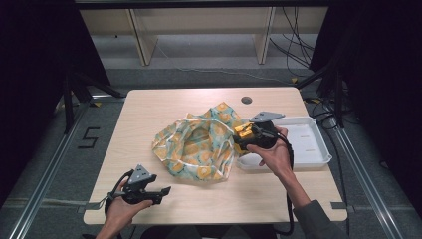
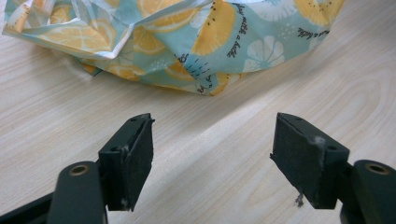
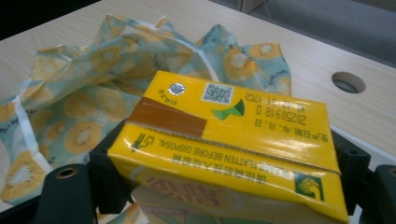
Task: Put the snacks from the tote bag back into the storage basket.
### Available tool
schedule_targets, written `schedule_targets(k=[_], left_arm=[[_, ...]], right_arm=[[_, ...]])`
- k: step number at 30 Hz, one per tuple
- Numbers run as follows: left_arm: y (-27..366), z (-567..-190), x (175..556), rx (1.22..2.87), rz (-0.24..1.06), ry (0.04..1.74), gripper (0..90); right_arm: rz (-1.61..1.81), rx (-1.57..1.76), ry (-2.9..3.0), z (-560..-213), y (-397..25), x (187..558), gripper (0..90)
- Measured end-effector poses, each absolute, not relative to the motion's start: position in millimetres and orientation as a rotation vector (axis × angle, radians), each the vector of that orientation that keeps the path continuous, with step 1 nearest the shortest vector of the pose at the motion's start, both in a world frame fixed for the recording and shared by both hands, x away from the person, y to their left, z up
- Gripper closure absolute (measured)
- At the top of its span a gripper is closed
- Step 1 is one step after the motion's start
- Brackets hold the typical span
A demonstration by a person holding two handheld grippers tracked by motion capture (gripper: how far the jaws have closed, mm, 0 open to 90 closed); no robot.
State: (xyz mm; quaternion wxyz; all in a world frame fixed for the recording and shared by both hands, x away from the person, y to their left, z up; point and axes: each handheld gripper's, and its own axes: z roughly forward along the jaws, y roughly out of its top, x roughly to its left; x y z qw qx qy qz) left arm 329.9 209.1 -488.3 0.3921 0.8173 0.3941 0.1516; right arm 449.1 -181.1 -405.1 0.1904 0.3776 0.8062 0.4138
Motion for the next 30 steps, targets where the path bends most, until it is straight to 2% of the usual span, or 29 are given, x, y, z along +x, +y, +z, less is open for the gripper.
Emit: schedule_targets(k=[10,30], left_arm=[[208.2,-487.7,328.4,2.082,0.393,0.998,28.1],[207.2,-491.0,329.7,2.08,0.411,1.0,28.0]], right_arm=[[1.142,1.135,2.188,-420.8,-198.1,451.9,23.2],[1.082,1.204,2.195,-448.2,-202.6,456.0,23.3]])
